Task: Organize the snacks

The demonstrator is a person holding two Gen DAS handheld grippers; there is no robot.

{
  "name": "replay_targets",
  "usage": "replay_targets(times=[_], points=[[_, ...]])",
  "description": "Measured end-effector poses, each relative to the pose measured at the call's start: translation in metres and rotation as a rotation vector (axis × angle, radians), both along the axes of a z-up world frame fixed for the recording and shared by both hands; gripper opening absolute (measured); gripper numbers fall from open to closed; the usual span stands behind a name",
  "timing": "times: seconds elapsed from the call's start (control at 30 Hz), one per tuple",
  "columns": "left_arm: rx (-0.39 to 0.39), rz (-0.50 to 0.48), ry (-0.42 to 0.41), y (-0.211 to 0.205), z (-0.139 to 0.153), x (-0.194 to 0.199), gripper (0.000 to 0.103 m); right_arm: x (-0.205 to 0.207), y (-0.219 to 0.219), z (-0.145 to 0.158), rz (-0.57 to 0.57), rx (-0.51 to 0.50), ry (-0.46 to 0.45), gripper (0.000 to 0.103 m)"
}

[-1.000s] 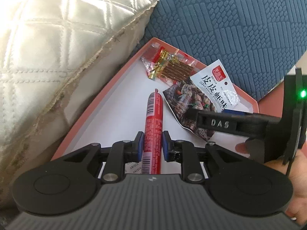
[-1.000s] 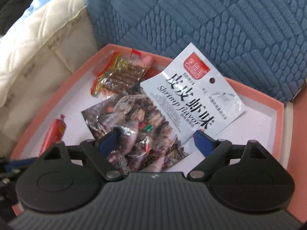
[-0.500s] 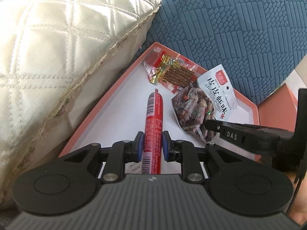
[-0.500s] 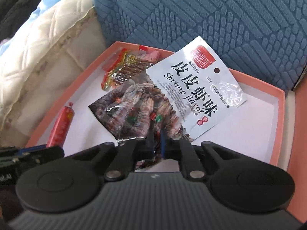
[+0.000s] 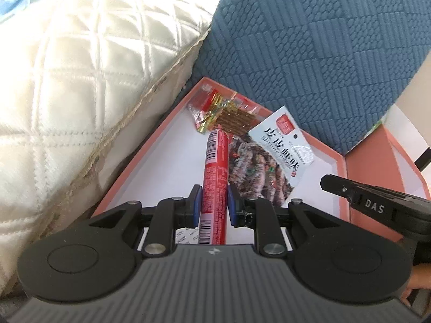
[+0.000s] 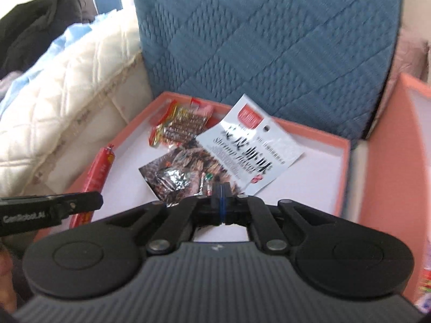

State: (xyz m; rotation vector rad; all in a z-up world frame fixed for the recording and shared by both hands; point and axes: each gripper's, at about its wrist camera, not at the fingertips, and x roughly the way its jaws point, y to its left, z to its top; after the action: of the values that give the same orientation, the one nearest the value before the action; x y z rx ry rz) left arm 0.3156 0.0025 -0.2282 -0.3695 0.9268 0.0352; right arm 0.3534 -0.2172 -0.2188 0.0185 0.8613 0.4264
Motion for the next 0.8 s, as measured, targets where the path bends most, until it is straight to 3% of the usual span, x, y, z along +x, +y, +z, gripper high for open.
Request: replay_targets(times=[0.13, 0.27, 0.3, 0.33, 0.37, 0.4, 0.6, 0.63, 0.67, 0.7, 0.8], points=[[-0.004, -0.007, 0.0, -0.003, 0.001, -0.001, 0.023, -0.004, -0.006, 0.003, -0.009, 0.046, -0.008, 0.003], [0.006, -0.017, -0.006, -0.003, 0.002, -0.001, 0.023, 0.004, 0.009, -0.007, 0.053, 0.019, -0.017, 0.006], [0.009, -0.016, -0.008, -0.002, 0.002, 0.0, 0.023, 0.006, 0.013, -0.01, 0.064, -0.003, -0.023, 0.012], [0.008, -0.014, -0.01, -0.001, 0.003, 0.0, 0.023, 0.008, 0.017, -0.013, 0.07, -0.026, -0.038, 0.023], [0.005, -0.01, -0.012, 0.001, 0.004, 0.001, 0.023, 0.01, 0.02, -0.015, 0.072, -0.029, -0.052, 0.058], [0.002, -0.005, -0.015, 0.002, 0.004, 0.002, 0.023, 0.012, 0.02, -0.017, 0.078, -0.018, -0.064, 0.083], [0.003, 0.018, -0.027, 0.012, 0.007, 0.006, 0.023, 0.03, 0.037, -0.04, 0.131, -0.033, -0.047, 0.085], [0.002, 0.021, -0.027, 0.014, 0.007, 0.006, 0.023, 0.033, 0.043, -0.045, 0.148, -0.049, -0.04, 0.087], [0.001, 0.024, -0.026, 0.016, 0.006, 0.006, 0.023, 0.033, 0.049, -0.05, 0.166, -0.061, -0.039, 0.099], [0.001, 0.027, -0.024, 0.017, 0.006, 0.007, 0.023, 0.034, 0.054, -0.054, 0.18, -0.072, -0.041, 0.103], [-0.004, 0.034, -0.018, 0.019, 0.004, 0.008, 0.023, 0.031, 0.065, -0.061, 0.215, -0.063, -0.075, 0.103]])
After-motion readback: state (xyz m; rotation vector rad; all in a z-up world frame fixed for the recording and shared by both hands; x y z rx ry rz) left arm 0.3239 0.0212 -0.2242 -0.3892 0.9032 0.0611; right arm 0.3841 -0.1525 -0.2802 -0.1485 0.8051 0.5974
